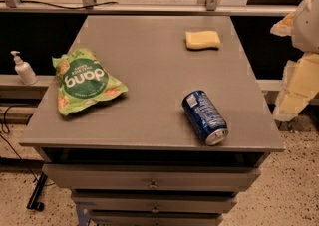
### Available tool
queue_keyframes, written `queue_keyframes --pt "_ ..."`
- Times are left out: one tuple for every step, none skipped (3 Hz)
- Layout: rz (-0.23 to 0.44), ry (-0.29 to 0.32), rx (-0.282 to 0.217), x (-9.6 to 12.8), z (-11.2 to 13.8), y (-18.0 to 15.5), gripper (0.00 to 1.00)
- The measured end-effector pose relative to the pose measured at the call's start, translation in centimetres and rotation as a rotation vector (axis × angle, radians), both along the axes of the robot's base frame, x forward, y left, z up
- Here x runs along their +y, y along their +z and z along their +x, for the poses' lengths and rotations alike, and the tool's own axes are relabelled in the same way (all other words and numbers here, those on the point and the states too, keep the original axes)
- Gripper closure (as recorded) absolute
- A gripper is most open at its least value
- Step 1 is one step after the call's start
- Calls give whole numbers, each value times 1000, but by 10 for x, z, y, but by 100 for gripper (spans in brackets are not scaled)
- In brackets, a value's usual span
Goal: Move sponge near green rice chip bag
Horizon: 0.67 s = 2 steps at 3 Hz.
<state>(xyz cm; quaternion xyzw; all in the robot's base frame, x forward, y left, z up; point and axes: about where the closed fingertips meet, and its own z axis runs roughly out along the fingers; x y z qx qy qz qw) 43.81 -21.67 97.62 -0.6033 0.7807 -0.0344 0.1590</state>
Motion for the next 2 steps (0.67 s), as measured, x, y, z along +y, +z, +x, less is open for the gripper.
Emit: queue_keyframes --pt "0 0 0 0 0 0 0" --pt "14 0 -3 3 5 0 0"
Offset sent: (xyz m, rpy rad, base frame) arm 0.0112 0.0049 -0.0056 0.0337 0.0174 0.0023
